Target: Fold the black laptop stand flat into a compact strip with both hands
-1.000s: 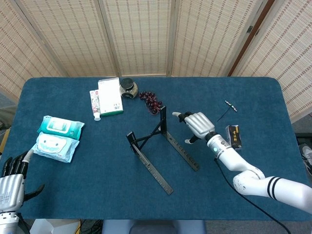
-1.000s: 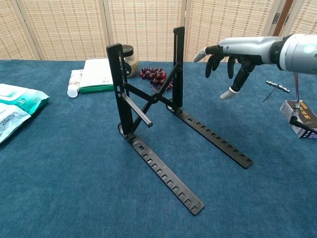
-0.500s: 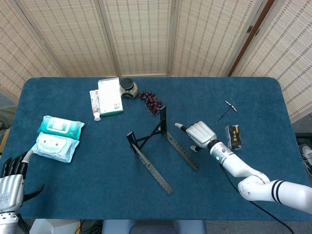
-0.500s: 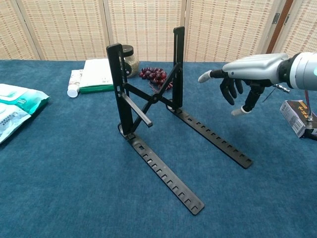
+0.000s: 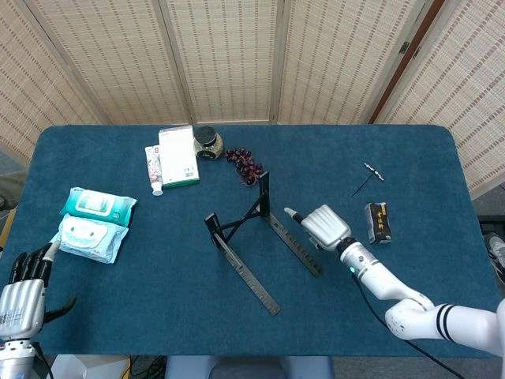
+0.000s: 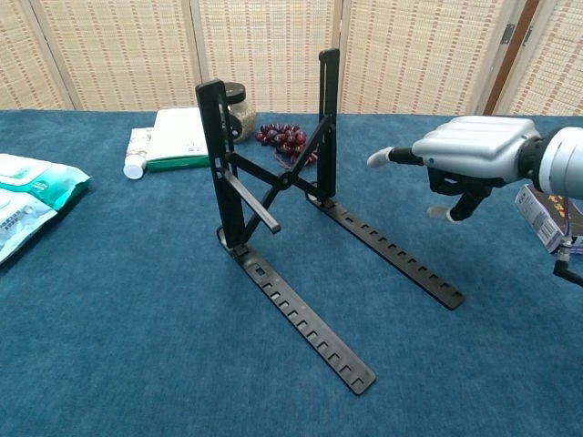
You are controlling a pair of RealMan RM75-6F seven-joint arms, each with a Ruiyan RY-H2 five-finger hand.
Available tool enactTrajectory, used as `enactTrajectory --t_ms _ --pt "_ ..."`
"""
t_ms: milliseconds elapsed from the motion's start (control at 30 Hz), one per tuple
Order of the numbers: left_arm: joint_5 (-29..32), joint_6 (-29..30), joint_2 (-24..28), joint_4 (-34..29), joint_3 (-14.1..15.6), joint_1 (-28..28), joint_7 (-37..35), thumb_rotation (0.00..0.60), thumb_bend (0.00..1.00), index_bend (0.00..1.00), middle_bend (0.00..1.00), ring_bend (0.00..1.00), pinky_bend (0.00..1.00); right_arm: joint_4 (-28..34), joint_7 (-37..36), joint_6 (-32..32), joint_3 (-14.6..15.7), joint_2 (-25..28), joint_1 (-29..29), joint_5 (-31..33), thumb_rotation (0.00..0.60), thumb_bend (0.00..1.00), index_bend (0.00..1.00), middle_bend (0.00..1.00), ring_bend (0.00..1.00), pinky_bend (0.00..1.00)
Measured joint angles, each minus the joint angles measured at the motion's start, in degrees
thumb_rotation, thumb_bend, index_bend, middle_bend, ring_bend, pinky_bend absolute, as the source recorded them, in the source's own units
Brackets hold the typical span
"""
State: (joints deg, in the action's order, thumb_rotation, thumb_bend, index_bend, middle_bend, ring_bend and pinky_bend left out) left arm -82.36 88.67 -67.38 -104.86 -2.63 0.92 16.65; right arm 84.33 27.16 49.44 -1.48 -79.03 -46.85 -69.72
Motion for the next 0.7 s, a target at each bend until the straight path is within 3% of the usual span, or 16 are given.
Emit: enactTrajectory --t_ms 333,700 --pt "0.39 -0.24 0.21 -0.03 0.09 -0.01 0.03 0.6 0.15 0.03 0.09 0.09 0.0 -3.45 8.56 8.6 -0.07 -6.41 1.54 -4.52 0.6 0.35 0.0 1.0 0.94 1.0" --pt "0.65 -1.58 0.1 0.13 0.03 0.86 0.35 0.6 0.15 0.03 0.09 0.09 0.0 -4.59 18.14 11.92 1.12 -9.2 4.29 -6.01 0.6 0.35 0.0 1.0 0.94 1.0"
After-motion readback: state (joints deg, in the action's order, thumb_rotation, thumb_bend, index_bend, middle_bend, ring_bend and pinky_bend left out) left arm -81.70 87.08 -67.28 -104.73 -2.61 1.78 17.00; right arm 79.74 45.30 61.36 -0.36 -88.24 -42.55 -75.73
